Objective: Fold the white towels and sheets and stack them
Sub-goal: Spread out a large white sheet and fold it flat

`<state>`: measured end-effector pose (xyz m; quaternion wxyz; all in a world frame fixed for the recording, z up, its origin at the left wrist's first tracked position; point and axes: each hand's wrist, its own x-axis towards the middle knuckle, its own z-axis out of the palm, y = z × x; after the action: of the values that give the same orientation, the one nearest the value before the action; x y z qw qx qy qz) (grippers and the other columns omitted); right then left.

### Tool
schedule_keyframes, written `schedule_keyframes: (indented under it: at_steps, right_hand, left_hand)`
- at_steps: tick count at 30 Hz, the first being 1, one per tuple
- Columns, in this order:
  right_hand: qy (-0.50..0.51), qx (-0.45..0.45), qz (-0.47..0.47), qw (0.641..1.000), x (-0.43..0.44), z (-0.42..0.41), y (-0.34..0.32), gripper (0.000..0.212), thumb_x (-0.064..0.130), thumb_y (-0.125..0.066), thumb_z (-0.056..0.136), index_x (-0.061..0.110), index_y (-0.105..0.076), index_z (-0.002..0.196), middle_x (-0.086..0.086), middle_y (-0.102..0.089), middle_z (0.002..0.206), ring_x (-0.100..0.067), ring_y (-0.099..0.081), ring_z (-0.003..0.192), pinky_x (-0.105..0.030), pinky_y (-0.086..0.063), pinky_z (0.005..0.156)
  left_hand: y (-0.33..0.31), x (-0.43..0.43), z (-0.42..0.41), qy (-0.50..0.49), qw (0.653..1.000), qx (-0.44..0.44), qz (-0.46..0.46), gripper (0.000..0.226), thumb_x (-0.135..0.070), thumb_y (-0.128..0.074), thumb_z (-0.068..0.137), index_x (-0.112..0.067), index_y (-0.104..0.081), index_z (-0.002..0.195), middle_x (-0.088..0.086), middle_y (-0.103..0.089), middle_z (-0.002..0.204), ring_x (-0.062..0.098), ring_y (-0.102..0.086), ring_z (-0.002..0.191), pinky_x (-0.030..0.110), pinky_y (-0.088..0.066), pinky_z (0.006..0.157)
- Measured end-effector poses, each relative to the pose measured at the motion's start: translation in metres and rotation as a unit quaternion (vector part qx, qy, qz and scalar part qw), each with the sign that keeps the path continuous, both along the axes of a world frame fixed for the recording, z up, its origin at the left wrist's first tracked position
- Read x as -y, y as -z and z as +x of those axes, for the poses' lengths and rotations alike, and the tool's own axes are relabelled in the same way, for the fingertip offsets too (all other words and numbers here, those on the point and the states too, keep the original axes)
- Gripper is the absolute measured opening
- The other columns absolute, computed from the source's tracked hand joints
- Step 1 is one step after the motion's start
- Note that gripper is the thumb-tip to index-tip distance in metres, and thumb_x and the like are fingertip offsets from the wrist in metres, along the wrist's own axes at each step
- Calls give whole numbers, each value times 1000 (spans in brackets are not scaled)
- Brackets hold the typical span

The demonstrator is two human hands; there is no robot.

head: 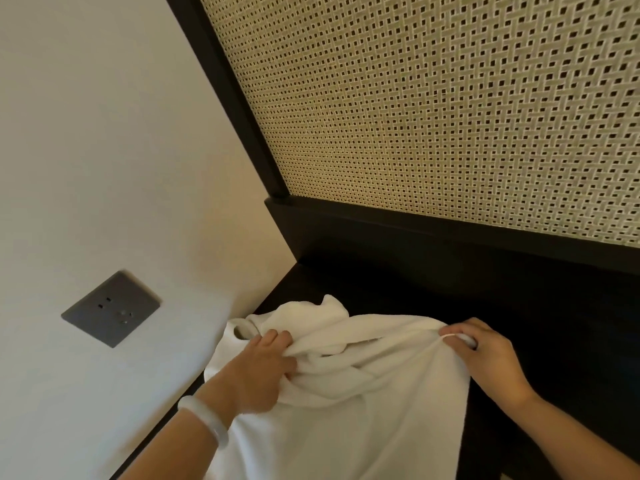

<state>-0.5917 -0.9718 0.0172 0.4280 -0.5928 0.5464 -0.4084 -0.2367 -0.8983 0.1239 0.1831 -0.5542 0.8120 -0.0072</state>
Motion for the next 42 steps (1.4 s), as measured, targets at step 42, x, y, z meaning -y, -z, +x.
schedule_keyframes:
  at_steps: [42]
  right_hand:
    - [-471,-67,-348,808,45,222,-383,19,29,-85,73,30,-67,67,9,-67,73,-3,-60,71,-25,-47,70]
  left_hand:
    - [-221,-274,102,-340,889,-83,-296,16,-47,-53,96,-35,-62,100,-21,-53,87,-5,-46,91,15,-38,81]
